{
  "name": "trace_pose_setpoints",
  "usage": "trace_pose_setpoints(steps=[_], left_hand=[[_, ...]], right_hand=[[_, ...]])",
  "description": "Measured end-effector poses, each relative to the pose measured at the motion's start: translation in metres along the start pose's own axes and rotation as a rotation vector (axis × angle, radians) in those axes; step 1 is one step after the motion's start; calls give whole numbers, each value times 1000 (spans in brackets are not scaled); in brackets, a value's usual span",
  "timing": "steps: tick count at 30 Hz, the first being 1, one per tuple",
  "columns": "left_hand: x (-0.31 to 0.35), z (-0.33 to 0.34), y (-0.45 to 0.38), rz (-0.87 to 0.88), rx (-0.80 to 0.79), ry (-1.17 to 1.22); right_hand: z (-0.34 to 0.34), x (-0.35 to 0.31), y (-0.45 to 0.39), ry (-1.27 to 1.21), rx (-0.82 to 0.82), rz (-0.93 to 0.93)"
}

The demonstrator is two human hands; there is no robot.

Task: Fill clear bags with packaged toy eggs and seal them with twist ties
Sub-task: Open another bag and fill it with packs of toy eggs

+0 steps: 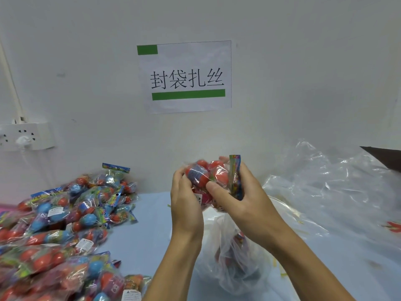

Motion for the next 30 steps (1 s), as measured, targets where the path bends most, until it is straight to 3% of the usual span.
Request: trace_pose_setpoints(steps=[3,9,15,22,30], left_hand=[[2,0,-1,65,-7,-64],[6,1,0,14,-133,-101],[8,3,2,109,-132,-146],[6,2,7,291,-54,-380],[4,9,8,178,-36,-327]], right_hand=[[-4,3,-3,67,102,20],[-8,2,-3,99,146,7],[-8,-3,0,25,34,-9],[-1,4,1,-87,-79,160],[-6,11,-6,200,314,109]])
Point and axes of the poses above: each hand's wrist, its own y-axis away from the middle knuckle, its own z-axis out of the palm, x = y × z, the point moved 4 cm from there along -y, towards the middle knuckle, and after that the axes turned 13 degrees about y, right-handed, at the moved point
